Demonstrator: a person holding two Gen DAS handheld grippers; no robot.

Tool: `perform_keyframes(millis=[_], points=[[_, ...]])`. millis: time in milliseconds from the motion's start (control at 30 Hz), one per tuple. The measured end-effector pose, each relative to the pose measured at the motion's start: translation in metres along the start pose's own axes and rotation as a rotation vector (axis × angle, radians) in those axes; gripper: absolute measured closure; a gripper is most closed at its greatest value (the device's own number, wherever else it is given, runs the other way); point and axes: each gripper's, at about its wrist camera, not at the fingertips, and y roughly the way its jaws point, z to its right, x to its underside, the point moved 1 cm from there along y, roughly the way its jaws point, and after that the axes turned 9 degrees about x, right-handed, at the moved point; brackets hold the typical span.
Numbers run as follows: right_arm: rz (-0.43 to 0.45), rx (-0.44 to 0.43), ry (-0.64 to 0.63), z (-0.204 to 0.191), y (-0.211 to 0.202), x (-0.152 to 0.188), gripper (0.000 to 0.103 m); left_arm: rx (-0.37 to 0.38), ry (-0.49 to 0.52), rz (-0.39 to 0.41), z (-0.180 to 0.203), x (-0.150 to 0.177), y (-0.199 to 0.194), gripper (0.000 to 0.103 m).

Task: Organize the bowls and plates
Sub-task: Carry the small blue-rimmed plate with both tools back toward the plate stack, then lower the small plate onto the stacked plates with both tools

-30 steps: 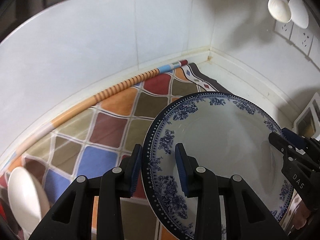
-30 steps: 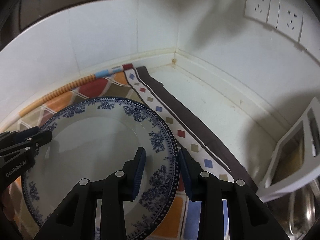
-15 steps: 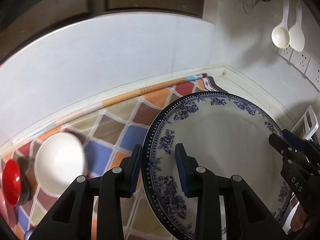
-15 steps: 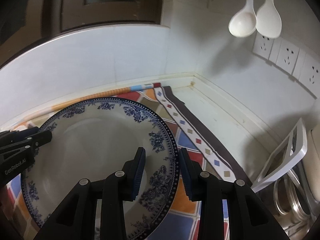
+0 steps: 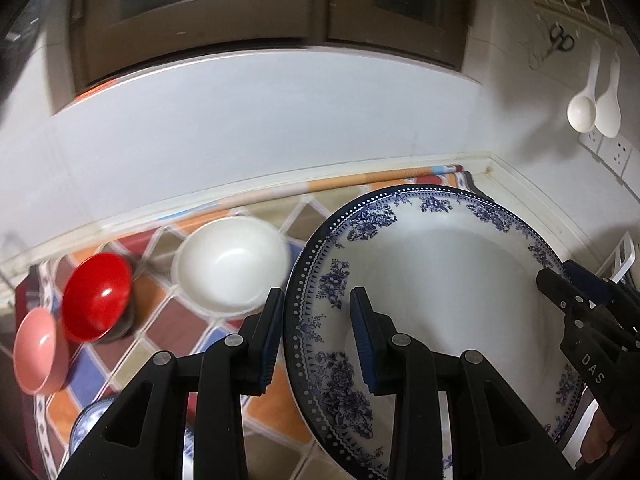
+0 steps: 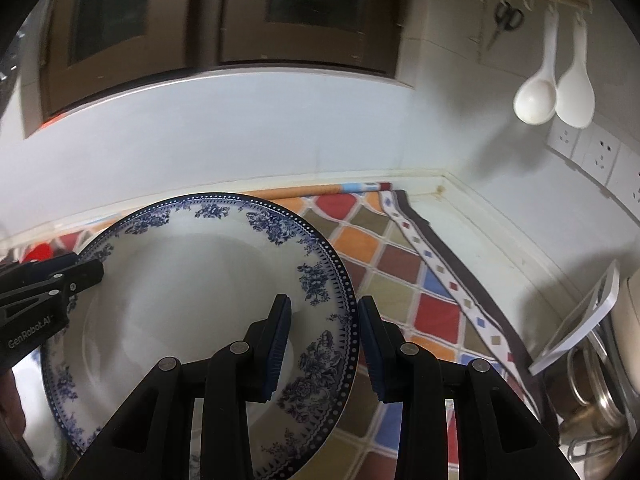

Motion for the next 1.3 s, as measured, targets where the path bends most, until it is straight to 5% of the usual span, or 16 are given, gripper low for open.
perform_keyframes(millis=[733, 1300], points=[[0.070, -0.230, -0.163, -0.128, -0.077, 0.026, 0.067, -0.212, -0.191, 0.041, -0.121, 0.063, -0.110, 0.070], [0.021, -0.371, -0.310, -0.223, -0.095, 0.060, 0.067, -0.319, -0.326, -0.051, -0.190, 0.127, -0.140, 0.070]])
